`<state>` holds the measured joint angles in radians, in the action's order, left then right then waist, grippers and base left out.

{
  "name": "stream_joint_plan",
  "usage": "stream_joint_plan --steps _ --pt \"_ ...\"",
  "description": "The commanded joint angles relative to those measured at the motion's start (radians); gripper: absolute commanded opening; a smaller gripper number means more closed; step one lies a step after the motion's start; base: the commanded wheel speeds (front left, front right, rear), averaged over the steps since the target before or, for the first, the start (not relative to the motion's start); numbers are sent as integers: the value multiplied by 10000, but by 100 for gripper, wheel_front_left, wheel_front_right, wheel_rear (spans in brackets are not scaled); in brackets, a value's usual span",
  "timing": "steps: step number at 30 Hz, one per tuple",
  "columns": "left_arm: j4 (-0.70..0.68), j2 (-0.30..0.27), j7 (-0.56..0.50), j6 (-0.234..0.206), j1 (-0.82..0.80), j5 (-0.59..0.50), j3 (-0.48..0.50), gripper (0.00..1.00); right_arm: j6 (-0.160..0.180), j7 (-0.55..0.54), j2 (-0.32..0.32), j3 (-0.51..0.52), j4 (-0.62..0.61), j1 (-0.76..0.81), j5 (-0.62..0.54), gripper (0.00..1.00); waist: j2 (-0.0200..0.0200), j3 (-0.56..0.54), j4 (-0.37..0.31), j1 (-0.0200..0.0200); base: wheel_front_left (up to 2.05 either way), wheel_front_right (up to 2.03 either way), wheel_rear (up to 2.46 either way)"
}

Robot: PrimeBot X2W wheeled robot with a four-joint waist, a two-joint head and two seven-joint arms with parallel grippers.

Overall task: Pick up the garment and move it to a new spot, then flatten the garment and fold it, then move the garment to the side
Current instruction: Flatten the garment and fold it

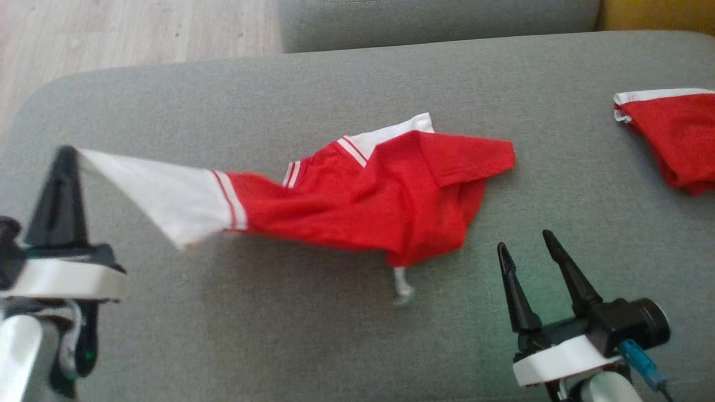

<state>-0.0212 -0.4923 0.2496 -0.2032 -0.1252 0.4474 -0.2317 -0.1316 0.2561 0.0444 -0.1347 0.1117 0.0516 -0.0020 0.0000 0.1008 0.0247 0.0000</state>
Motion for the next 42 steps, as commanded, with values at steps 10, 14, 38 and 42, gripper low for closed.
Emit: stream_joint_plan --steps 10,14,38,42 --pt "-559 200 121 112 -197 -403 1518 0 9 57 219 -1210 1479 -506 725 100 0 260 558 0 0 0 0" --pt "-382 550 121 491 -558 -685 1402 0 9 57 358 -2488 3648 -1648 1748 100 0 530 891 0 0 0 0" --pt "-305 797 122 1542 -1225 -1142 1637 0 9 57 1444 -4585 3709 -3068 3338 0 0 -201 433 0 0 0 0" --pt "-651 685 122 1937 -1438 -819 1854 0 9 57 2161 -4260 1804 -2685 3926 0 0 -662 67 0 0 0 0"
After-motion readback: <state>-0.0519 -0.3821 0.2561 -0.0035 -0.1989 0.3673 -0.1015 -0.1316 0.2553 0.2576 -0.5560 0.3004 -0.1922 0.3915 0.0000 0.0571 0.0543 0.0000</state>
